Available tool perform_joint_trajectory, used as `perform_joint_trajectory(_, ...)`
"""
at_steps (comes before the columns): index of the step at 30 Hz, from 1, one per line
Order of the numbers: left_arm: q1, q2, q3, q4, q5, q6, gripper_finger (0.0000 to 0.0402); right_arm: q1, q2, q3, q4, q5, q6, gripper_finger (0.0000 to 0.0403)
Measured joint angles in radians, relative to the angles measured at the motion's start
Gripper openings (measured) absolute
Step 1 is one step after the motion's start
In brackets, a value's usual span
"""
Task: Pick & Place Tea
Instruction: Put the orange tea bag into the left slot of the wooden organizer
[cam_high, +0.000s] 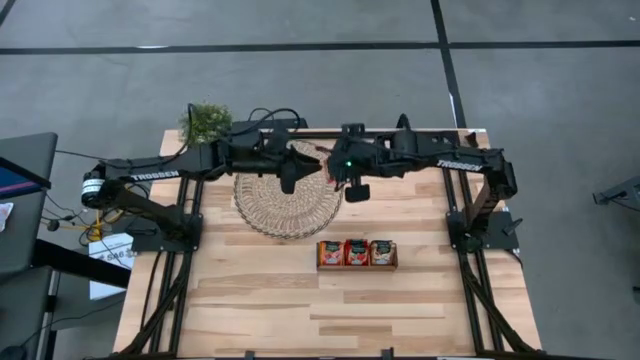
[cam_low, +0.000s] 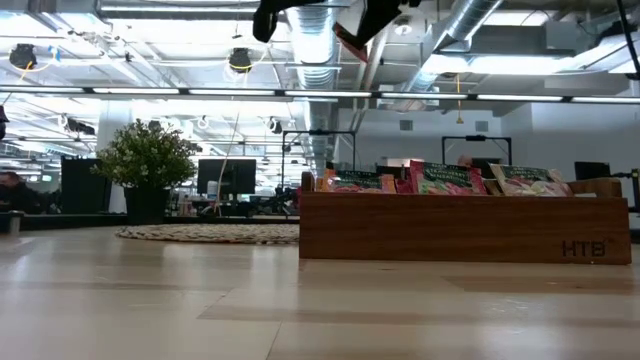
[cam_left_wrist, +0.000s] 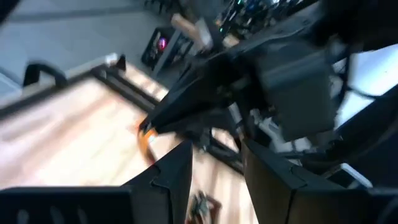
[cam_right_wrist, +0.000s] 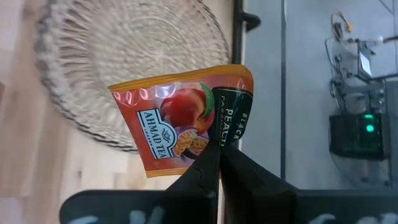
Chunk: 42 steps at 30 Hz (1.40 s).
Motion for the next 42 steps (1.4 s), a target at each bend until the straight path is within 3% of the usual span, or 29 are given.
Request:
perform_joint_trajectory(7,-0.062,0.014,0.0,-0.004,-0.005,-0.081,0.0131,0.052,0.0,0.0,-0.02,-0.017,0.024,0.0)
perform_joint_trajectory(16,-0.138,0.066,0.0,-0.011,-0.07,-0.043,0.0131,0.059,0.0,0.0,-0.034,-0.103,0.044,0.0)
perform_joint_trajectory(27,-0.138,0.105,0.0,-0.051,-0.204,0.057,0.0131,0.059,0.0,0.0,-0.093,-0.12,0.06,0.0)
perform_joint_trajectory(42,-0.136,0.105,0.0,-0.017,-0.208,0.078,0.0131,0.059,0.0,0.0,-0.068,-0.135,0.052,0.0)
